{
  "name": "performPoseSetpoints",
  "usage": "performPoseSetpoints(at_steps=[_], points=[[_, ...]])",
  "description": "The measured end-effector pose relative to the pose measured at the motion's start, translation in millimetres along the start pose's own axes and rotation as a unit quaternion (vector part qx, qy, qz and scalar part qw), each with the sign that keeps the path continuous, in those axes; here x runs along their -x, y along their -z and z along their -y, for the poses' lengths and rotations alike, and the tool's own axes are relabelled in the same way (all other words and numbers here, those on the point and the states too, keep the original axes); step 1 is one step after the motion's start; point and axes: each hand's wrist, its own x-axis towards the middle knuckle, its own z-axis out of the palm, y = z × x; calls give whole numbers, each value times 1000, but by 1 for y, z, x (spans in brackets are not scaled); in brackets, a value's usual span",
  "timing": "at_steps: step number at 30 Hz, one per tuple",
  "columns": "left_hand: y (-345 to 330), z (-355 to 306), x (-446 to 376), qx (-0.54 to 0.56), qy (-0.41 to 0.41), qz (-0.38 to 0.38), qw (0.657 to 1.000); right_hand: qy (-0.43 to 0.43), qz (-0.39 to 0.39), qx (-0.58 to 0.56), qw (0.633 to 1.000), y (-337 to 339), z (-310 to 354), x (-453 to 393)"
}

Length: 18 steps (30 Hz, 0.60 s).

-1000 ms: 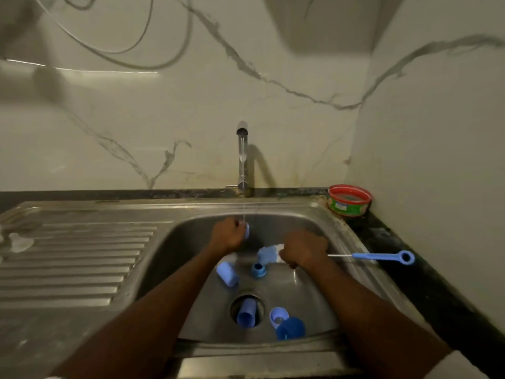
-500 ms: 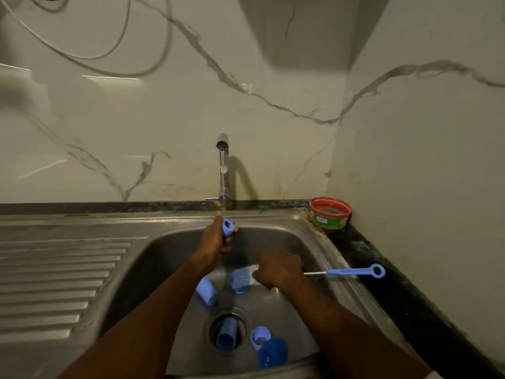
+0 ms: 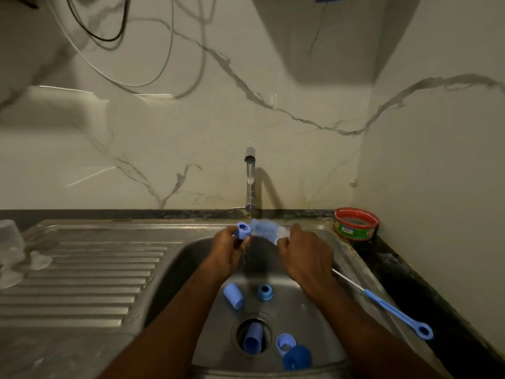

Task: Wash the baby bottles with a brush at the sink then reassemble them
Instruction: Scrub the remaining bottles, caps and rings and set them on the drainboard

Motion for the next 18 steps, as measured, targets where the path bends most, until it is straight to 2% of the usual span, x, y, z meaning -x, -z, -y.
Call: performPoseSetpoints(at_steps=[2, 4, 7, 13, 16, 18], points=[[3, 0, 2, -9, -22, -15, 1000, -2, -52, 13, 999, 9, 1, 2], [4, 2, 6, -5, -29, 0, 1000, 15, -76, 25, 997, 12, 2, 3], [-7, 8, 4, -35, -41, 54, 997, 62, -58, 16, 996, 6, 9, 6], [-25, 31, 7, -48, -54, 147, 987, 26, -43, 38, 998, 2, 13, -9], [-25, 30, 5, -39, -85, 96, 991, 7, -32, 32, 999, 0, 7, -19], [-16, 25, -6, -61, -97, 31, 993, 0, 16, 22, 1000, -6, 6, -20]])
